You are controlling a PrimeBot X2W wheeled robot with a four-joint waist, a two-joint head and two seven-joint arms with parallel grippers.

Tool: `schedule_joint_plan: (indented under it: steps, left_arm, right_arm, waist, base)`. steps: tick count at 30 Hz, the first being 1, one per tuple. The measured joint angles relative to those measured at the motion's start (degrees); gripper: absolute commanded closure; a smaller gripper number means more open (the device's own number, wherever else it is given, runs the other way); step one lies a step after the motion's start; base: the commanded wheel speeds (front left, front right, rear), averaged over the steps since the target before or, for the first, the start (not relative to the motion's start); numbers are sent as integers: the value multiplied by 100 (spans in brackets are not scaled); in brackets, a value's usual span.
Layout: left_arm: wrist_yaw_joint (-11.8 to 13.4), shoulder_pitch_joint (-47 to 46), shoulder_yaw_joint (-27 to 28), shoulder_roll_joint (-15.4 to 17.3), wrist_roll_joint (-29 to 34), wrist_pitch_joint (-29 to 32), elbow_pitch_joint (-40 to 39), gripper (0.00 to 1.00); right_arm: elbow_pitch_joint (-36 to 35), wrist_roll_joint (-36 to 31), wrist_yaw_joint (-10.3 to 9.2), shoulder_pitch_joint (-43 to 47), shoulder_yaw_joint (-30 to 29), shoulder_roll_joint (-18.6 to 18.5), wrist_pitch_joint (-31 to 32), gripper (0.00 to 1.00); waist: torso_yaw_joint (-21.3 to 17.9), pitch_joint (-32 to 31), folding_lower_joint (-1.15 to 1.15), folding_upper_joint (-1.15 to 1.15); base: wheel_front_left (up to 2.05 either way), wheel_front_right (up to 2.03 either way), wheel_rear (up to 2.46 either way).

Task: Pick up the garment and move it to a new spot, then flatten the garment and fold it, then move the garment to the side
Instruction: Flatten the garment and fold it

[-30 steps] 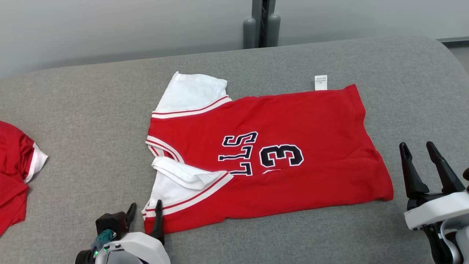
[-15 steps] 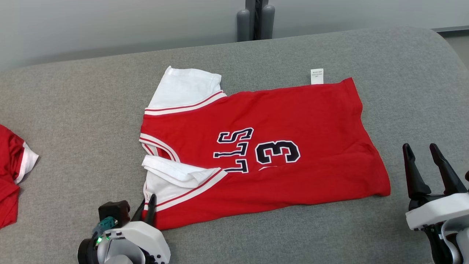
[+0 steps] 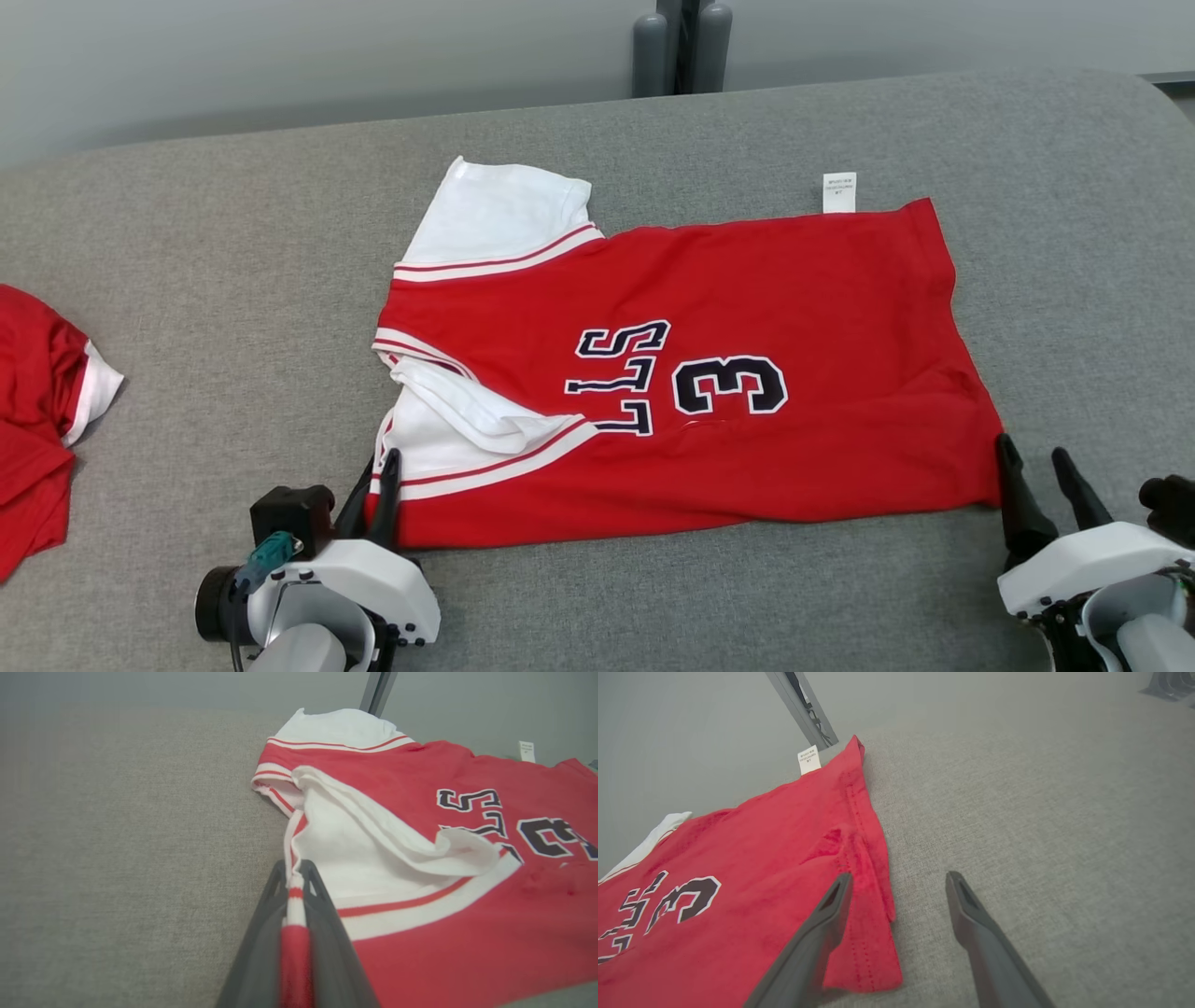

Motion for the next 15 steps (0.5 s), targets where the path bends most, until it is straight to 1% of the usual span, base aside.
schedule_joint_plan:
  steps: [6,9,14,15]
  left_arm:
    - [24,44,5,-22,103,-10,-188,100]
    - [24,52,-15,-43,132,-14,-234,100]
    - [22,71,-44,-46,165,-15,-253,100]
    - [22,71,-48,-45,165,-15,-253,100]
  right_arm:
    - [461,866,0,-134,114,174,218,0]
    - [653,1006,1,-239,244,100,197,0]
    - [747,1340,0,-382,494,77,134,0]
    - [758,1394,0,-402,552,55,130,17]
  waist:
    - [79,6,0,0]
    - [123,16,0,0]
    - [161,30,0,0]
    - [164,32,0,0]
  base:
    - [0,0,0]
    - [0,0,0]
    - [0,0,0]
    - [0,0,0]
